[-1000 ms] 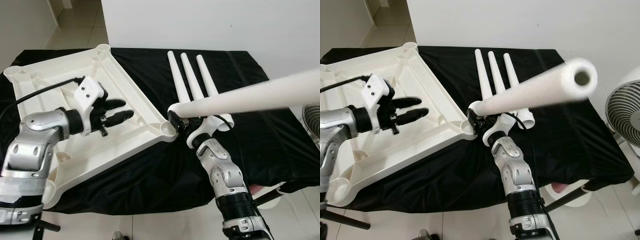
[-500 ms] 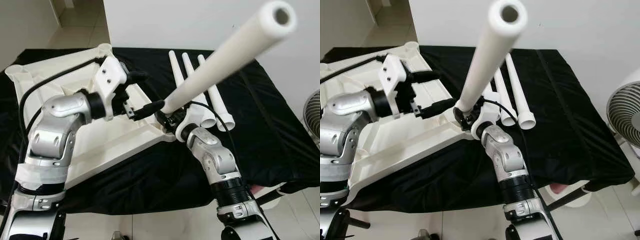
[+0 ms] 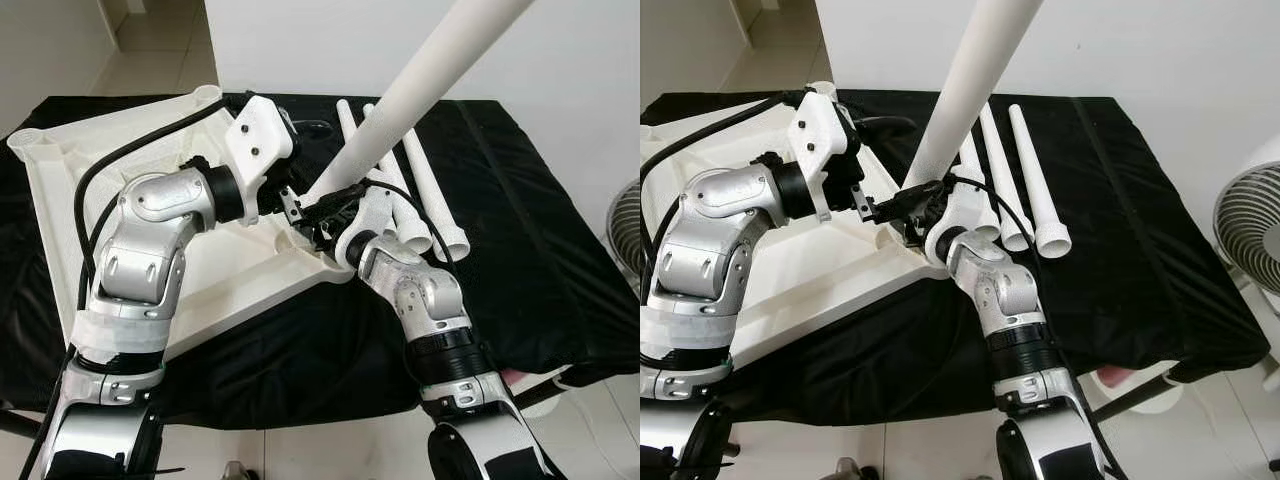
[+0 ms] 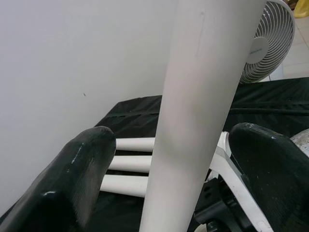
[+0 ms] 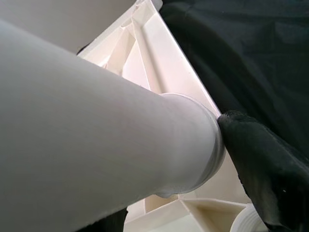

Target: Building children table

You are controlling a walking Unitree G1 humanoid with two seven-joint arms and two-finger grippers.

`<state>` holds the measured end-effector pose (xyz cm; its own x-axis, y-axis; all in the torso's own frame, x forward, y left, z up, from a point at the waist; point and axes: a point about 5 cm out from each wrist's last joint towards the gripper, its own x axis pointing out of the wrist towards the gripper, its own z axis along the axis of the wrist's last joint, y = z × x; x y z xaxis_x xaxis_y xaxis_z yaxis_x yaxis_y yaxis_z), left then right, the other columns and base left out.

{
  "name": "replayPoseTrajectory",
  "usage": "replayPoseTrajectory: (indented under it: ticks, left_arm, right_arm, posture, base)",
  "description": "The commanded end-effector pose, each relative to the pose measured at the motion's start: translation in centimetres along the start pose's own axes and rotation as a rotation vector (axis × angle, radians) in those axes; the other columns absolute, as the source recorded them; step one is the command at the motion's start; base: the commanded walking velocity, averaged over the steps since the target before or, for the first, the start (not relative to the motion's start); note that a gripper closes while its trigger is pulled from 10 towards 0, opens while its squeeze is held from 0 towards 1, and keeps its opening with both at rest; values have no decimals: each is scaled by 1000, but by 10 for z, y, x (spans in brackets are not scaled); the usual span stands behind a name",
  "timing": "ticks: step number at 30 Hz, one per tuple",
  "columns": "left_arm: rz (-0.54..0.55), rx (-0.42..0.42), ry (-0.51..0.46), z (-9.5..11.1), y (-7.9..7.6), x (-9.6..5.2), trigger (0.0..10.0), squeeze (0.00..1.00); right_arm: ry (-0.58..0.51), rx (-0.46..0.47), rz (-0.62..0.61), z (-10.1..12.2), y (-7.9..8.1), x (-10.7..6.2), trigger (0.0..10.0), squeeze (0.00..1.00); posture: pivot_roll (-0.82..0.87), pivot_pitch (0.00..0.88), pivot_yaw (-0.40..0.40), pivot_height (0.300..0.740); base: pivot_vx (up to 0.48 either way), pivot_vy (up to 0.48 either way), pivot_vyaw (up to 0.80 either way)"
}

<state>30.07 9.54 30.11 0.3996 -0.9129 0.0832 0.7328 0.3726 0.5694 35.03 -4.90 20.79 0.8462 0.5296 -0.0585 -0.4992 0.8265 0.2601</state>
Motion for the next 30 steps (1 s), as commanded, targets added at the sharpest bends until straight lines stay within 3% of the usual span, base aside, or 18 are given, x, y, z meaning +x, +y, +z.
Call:
replayPoseTrajectory:
  ticks: [1, 3, 8, 13, 15, 16, 17, 18, 22, 23, 24, 25, 26, 30]
  left_arm:
    - [288, -16, -4, 2, 14, 2, 10000, 0]
    - [239, -72, -46, 5, 10, 4, 10000, 0]
    - [176, -98, -39, 2, 8, 9, 10000, 0]
    - [211, -81, -37, 2, 12, 14, 10000, 0]
    - [244, -63, -24, 1, 15, 16, 6235, 0]
    - [244, -63, -24, 1, 15, 16, 6235, 0]
    - [258, -55, -21, 0, 17, 16, 2471, 0]
    - [262, -59, -21, 0, 17, 15, 0, 0]
    - [265, -67, -21, 0, 18, 14, 0, 0]
    - [268, -77, -28, 0, 19, 13, 0, 0]
    - [277, -81, -31, 1, 20, 12, 0, 0]
    - [277, -81, -31, 1, 20, 12, 0, 0]
    - [286, -83, -31, 1, 21, 11, 0, 0]
    - [284, -84, -34, 1, 21, 11, 0, 0]
  right_arm:
    - [12, -19, 15, 0, 3, 2, 0, 0]
    - [25, -31, 25, -2, 4, 2, 0, 0]
    - [46, -71, 54, -7, 11, 3, 0, 0]
    - [53, -90, 69, -9, 15, 3, 0, 0]
    - [55, -86, 69, -10, 15, 3, 0, 0]
    - [55, -86, 69, -10, 15, 3, 0, 0]
    - [55, -89, 69, -10, 15, 3, 0, 0]
    - [54, -87, 68, -10, 15, 3, 0, 0]
    - [52, -89, 66, -10, 15, 3, 0, 0]
    - [39, -100, 64, -8, 15, 3, 1412, 0]
    - [33, -104, 62, -8, 14, 2, 3765, 0]
    - [33, -104, 62, -8, 14, 2, 3765, 0]
    - [30, -108, 60, -7, 14, 2, 4510, 0]
    - [24, -111, 60, -7, 14, 2, 4431, 0]
  posture:
    - [28, 109, -8, 740]
    - [28, 109, -9, 740]
    - [30, 108, -8, 740]
    - [27, 107, -5, 740]
    - [27, 107, -3, 740]
    - [27, 107, -3, 740]
    - [27, 106, -3, 740]
    - [27, 106, -3, 740]
    - [27, 106, -3, 740]
    - [30, 106, -4, 740]
    - [30, 106, -4, 740]
    - [30, 106, -4, 740]
    - [31, 106, -4, 740]
    - [31, 107, -3, 740]
  base:
    - [0, 0, 0]
    - [0, 0, 0]
    - [0, 0, 0]
    - [0, 0, 0]
    - [0, 0, 0]
    - [0, 0, 0]
    - [0, 0, 0]
    - [0, 0, 0]
    - [0, 0, 0]
    - [0, 0, 0]
    - [0, 0, 0]
    - [0, 0, 0]
    - [0, 0, 0]
    - [0, 0, 0]
